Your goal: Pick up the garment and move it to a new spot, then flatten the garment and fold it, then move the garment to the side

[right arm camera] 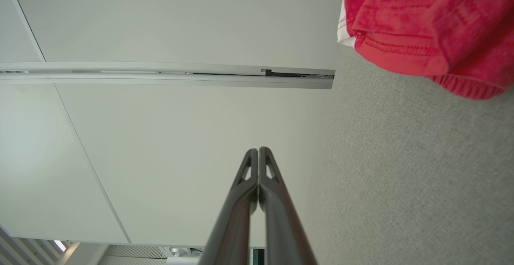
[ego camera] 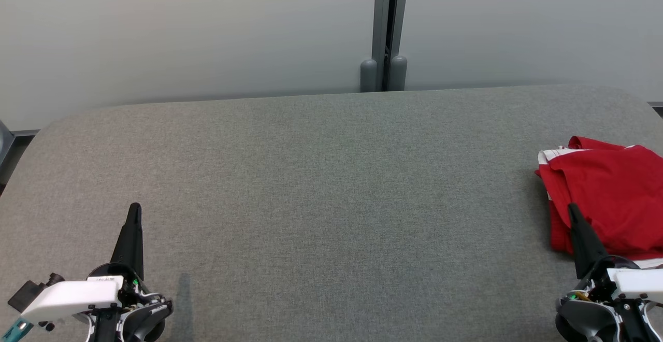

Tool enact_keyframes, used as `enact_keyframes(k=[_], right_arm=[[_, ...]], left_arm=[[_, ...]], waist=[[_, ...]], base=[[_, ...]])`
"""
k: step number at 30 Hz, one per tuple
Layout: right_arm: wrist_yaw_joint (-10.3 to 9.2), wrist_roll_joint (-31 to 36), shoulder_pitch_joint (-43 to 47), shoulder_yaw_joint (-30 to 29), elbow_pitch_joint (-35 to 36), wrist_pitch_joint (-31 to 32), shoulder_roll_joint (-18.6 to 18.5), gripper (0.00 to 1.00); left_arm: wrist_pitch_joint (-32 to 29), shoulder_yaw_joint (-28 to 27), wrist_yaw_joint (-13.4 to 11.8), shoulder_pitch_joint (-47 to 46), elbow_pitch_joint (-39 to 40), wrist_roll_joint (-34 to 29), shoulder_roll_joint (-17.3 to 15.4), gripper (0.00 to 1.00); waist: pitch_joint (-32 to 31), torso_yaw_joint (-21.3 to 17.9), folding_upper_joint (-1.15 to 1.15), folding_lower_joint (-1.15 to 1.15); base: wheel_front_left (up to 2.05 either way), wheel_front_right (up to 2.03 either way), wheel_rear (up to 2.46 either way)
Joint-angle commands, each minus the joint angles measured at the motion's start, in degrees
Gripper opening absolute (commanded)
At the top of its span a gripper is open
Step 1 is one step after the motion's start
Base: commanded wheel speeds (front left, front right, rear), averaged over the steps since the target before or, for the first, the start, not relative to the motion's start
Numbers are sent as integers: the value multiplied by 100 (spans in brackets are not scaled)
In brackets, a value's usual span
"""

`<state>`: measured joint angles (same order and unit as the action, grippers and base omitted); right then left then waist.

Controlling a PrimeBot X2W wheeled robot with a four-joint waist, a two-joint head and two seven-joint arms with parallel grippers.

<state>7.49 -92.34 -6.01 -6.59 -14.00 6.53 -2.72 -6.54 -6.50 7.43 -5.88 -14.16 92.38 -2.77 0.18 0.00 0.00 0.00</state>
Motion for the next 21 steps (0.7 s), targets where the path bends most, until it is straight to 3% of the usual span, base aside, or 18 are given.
enact_keyframes(k=[1, 21], right_arm=[[0, -11, -45, -6, -13, 12, -24, 0], [0, -13, -45, -4, -13, 12, -24, 0]], left_arm=[[-19, -25, 25, -74, 18, 6, -14, 0], [-19, -24, 25, -73, 19, 7, -14, 0]], waist=[[0, 0, 0, 0], [0, 0, 0, 0]], base=[[0, 0, 0], [0, 0, 0]])
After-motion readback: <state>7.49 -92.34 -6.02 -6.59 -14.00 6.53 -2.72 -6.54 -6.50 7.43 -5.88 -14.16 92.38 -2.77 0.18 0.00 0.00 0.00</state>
